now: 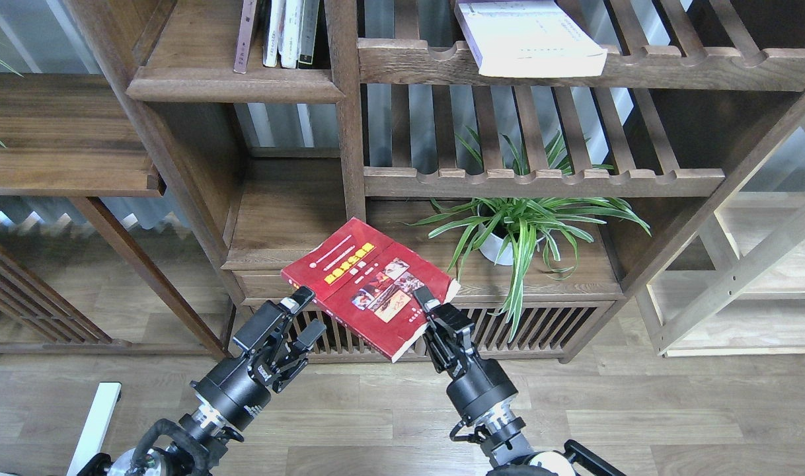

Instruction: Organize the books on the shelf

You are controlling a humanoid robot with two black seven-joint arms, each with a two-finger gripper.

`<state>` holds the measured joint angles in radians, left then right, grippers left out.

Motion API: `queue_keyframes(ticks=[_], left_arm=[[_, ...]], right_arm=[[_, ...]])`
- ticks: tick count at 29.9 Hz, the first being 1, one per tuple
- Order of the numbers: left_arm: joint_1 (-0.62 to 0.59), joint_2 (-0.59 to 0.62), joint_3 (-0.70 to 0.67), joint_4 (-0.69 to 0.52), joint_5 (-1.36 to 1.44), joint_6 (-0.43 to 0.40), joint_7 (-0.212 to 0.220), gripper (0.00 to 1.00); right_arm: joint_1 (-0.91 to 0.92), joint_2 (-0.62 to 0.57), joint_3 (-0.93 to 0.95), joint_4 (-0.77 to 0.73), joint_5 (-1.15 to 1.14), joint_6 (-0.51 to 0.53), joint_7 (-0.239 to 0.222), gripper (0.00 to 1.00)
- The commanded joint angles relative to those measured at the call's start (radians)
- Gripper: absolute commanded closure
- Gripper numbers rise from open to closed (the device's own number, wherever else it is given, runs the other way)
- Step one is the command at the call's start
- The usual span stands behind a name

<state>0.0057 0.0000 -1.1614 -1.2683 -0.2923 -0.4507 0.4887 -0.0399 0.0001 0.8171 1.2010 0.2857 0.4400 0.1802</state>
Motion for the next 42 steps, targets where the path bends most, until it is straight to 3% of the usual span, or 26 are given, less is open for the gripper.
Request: queue_keyframes(ticks=[1, 21, 28, 35, 42], left_arm=[[-0.013, 0.000, -0.001, 0.020, -0.001, 0.004, 0.000, 0.01], [-0.038, 0.000, 0.020, 0.046, -0.005, 0.007, 0.000, 0.21], [-0.044, 0.000, 0.042, 0.047, -0.123, 0.009, 0.000, 0.42], [-0.044, 0.000, 0.046, 0.058, -0.117, 0.023, 0.000, 0.47], [-0.047, 0.000, 0.054, 0.059, -0.108, 0.093, 0.000, 0.52]], right_arm=[[0.000, 0.000, -0.007, 0.000, -0.016, -0.010, 0.001, 0.95], [0.003, 0.000, -0.033, 0.000, -0.029, -0.012, 0.005, 0.94], [0.003, 0.000, -0.044, 0.000, -0.033, -0.014, 0.007, 0.94], [0.002, 0.000, -0.046, 0.000, -0.036, -0.014, 0.007, 0.94], [0.002, 0.000, -0.047, 0.000, -0.053, -0.014, 0.008, 0.94]])
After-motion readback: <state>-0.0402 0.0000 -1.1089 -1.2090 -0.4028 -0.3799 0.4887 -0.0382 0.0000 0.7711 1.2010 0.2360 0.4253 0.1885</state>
